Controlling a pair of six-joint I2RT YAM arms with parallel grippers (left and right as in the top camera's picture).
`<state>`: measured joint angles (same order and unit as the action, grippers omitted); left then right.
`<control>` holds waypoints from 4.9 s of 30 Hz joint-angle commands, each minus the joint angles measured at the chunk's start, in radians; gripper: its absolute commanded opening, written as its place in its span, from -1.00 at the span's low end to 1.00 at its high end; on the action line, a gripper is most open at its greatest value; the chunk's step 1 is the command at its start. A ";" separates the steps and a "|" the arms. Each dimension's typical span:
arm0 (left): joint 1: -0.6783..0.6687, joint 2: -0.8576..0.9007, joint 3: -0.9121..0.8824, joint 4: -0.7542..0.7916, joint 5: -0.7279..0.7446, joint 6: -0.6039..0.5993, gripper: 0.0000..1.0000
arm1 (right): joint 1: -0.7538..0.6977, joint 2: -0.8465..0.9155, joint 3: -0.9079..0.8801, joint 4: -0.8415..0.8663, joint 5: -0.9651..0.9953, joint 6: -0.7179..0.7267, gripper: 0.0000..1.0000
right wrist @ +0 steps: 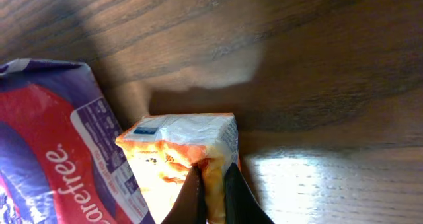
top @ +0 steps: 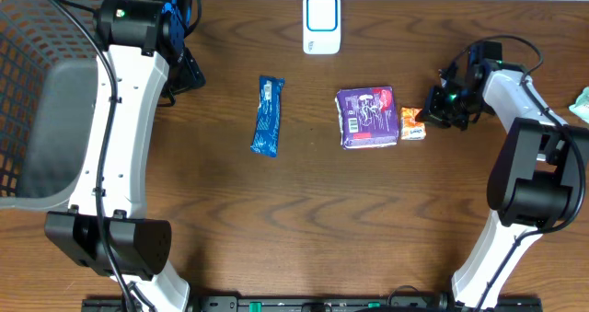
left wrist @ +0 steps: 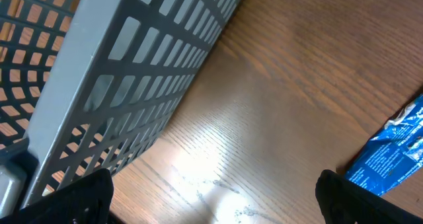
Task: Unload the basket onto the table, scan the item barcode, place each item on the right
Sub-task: 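Grasp the small orange packet with the right gripper, then hold the orange packet up to the white scanner, then carry the orange packet to the far right and release it, then grasp the pink-purple bag with the right gripper and lift it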
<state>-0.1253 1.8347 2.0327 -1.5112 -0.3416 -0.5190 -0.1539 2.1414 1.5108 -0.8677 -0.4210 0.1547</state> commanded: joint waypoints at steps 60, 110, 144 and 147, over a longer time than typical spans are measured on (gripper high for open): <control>0.003 0.002 -0.007 -0.003 -0.004 0.006 0.96 | 0.359 -0.024 0.537 0.374 0.479 0.054 -0.97; 0.003 0.002 -0.007 -0.003 -0.004 0.006 0.96 | 0.059 0.109 0.537 -0.046 1.266 0.184 -0.97; 0.003 0.002 -0.008 -0.003 -0.003 0.006 0.96 | -0.042 0.110 0.386 -0.206 -0.061 0.026 0.99; 0.003 0.002 -0.008 -0.003 -0.004 0.006 0.96 | 0.027 0.110 0.314 -0.177 -0.084 0.026 0.99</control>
<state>-0.1253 1.8347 2.0327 -1.5108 -0.3416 -0.5190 -0.1879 2.2761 1.8812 -1.0573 -0.4290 0.2203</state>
